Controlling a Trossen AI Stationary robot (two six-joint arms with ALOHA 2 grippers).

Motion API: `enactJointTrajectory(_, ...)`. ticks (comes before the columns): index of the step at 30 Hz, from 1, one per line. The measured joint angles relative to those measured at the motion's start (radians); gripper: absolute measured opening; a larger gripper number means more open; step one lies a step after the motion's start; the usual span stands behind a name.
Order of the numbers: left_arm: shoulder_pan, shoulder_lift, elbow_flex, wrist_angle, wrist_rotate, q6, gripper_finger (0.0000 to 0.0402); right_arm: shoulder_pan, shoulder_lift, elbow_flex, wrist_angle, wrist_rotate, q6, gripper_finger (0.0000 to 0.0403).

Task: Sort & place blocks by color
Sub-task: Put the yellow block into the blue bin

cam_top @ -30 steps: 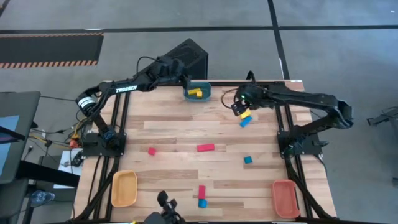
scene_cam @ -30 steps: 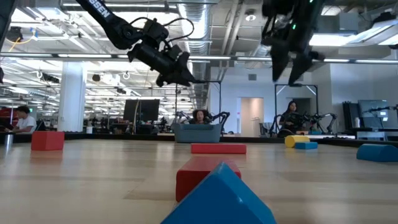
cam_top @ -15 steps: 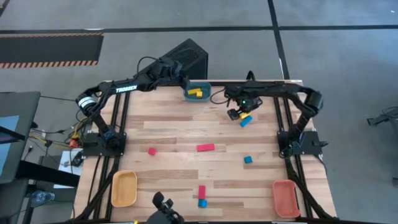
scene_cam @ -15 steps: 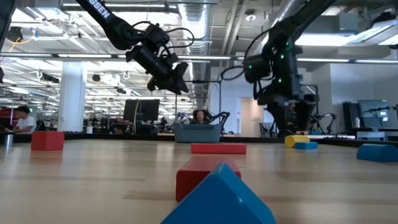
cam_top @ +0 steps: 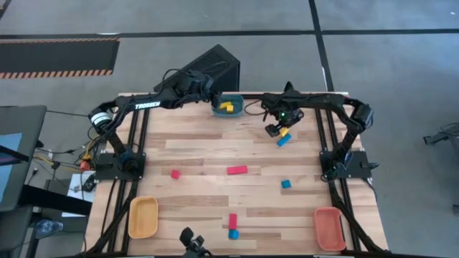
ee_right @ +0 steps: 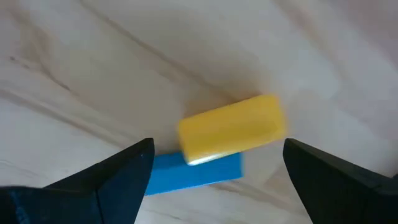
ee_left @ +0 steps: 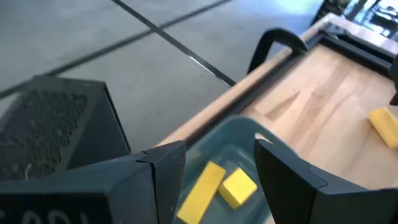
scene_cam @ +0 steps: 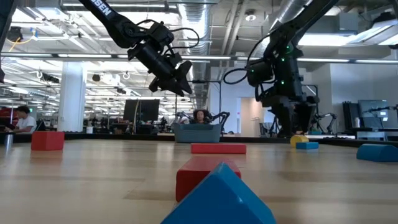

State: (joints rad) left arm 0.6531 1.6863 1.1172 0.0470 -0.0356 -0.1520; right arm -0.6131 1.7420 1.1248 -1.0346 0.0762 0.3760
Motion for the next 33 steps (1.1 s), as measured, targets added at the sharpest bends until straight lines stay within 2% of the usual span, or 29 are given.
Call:
enactJointTrajectory(4, -0.009, 0.0, 0.0, 0.067, -0.058, -0.001, 0.0181, -0.046, -0.007, 0.0, 0.025, 0.001, -0.137, 0.038)
enactJointTrajectory(11, -0.009, 0.0, 0.0, 0.149, -0.051, -0.07, 0.0181, -0.12, 0.014, 0.0, 0.025, -0.087, -0.221, 0.038)
enactJointTrajectory(22, -0.024, 0.0, 0.0, 0.131, -0.023, -0.09, 0.0181, -0.122, 0.013, -0.007, 0.051, -0.129, -0.28, 0.038)
enactJointTrajectory(33, -0.057, 0.0, 0.0, 0.079, -0.023, -0.096, 0.0181, -0.114, 0.014, -0.105, 0.133, -0.125, -0.279, 0.038)
